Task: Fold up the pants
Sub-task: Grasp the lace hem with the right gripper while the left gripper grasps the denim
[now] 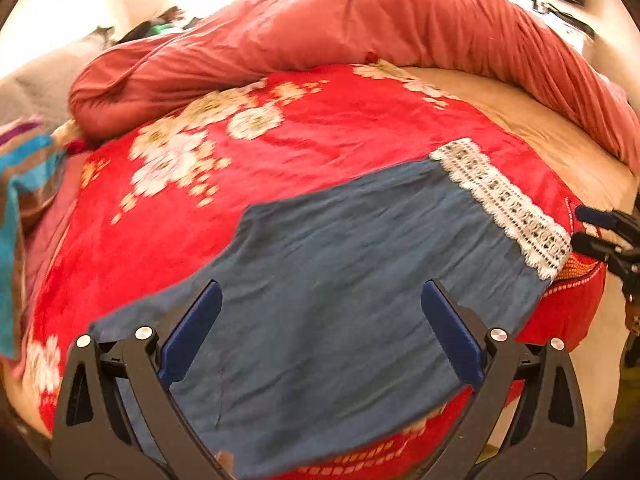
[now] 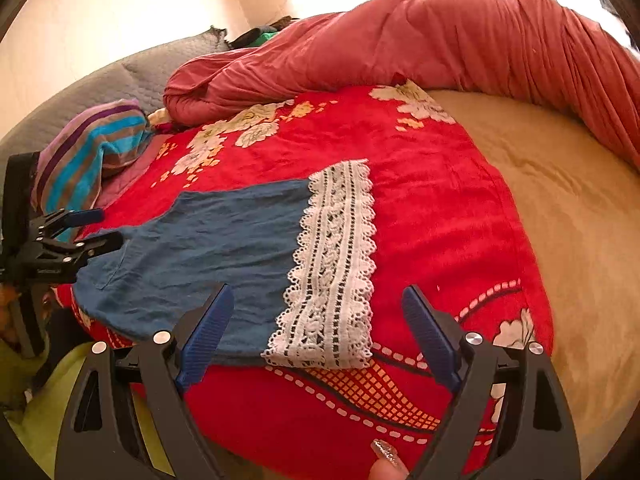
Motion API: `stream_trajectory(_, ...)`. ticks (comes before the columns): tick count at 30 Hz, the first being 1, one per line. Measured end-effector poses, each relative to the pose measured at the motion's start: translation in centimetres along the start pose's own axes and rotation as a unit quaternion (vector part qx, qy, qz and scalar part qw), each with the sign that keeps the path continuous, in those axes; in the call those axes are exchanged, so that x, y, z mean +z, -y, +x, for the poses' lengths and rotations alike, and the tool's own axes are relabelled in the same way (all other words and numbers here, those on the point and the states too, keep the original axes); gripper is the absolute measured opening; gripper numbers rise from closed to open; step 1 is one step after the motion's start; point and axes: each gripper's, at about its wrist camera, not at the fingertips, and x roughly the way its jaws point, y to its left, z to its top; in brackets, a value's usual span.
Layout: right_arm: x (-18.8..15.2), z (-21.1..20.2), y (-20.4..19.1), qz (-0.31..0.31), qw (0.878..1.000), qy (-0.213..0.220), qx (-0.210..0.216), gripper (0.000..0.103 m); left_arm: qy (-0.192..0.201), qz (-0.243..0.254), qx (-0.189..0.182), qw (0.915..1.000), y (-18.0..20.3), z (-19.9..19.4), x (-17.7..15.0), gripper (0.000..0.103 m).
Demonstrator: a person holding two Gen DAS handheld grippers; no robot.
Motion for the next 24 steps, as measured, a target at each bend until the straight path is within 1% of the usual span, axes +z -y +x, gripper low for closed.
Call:
stream_trajectory(5,-0.5,0.9,0.7,0.018,1.0,-0.01,0.003,0.085,-0.018,0.02,-0.014,0.9996,1.6,3.1,2.2,0.094)
stream_trajectory(10,-0.8,1.6,1.0,0.036,0.999,-0.023,0.02,0.085,-0.038,0.048,-0.031,0.9977,3.1,6.5,5.0,0.094)
stream_trajectory(11,-0.9,1.9,1.0,0.038,0.999,-0.025,0.022,0.083,-0.044,0.054,-0.037,0.9969,3.5,7.2,5.5,0.094)
stream_trajectory(12,-0.9,2.1,1.0,0.038,0.999,-0.029,0.025,0.078,-0.049,0.058,-0.041,0.9963,3.7,7.7,5.9,0.094)
stream_trajectory(15,-1.0,2.6,0.8,0.037,0.998,-0.035,0.032,0.077,-0.063,0.071,-0.051,0.9942,4.5,9.7,7.0,0.094)
stream_trajectory(19,-1.1,3.7,1.1,0.056,0.997,-0.043,0.034,0.072,-0.082,0.066,-0.065,0.9923,4.6,12.6,8.0,0.094)
stream_trajectory(21,-1.1,4.3,1.1,0.062,0.996,-0.044,0.039,0.067,-0.087,0.064,-0.069,0.9918,4.4,13.8,8.2,0.094)
stream_trajectory(23,-0.9,4.6,1.0,0.062,0.996,-0.044,0.042,0.066,-0.094,0.059,-0.083,0.9904,4.2,15.1,8.5,0.093)
stream_trajectory(24,-0.8,4.7,0.9,0.063,0.996,-0.043,0.044,0.066,-0.096,0.056,-0.09,0.9897,4.1,15.5,8.6,0.092)
